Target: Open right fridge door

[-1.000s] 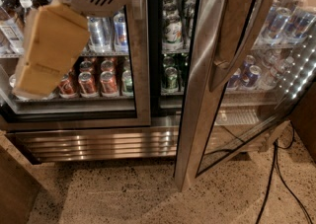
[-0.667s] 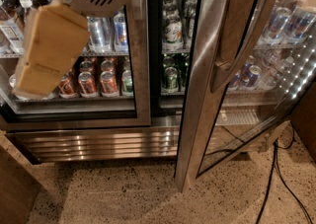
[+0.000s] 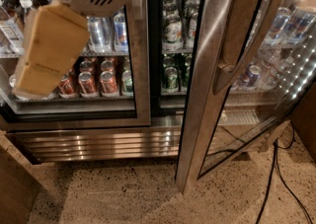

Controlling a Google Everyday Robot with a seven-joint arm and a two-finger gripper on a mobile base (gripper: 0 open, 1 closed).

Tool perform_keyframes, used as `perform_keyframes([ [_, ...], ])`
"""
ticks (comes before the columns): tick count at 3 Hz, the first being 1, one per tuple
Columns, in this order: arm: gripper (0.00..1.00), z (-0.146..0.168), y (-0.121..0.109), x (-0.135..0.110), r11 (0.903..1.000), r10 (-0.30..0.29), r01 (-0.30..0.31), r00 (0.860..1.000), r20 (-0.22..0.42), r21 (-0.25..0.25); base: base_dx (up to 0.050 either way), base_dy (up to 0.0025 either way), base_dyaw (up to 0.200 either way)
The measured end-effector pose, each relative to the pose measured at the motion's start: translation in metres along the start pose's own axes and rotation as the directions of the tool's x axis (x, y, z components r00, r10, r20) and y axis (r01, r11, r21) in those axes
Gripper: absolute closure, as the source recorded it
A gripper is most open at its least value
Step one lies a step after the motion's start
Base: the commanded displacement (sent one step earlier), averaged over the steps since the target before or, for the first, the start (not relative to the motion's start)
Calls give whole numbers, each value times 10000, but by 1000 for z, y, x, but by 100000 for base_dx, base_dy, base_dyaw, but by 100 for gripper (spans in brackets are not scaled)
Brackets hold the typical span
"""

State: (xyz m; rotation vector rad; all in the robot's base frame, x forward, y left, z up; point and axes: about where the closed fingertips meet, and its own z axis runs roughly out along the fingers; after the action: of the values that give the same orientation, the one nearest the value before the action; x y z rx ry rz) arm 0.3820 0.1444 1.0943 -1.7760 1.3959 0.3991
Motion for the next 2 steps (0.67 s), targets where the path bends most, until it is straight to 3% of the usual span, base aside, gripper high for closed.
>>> perform_keyframes([
  [2, 0, 0, 0, 0, 10000, 0, 0, 10000, 0, 0, 0, 0, 0],
])
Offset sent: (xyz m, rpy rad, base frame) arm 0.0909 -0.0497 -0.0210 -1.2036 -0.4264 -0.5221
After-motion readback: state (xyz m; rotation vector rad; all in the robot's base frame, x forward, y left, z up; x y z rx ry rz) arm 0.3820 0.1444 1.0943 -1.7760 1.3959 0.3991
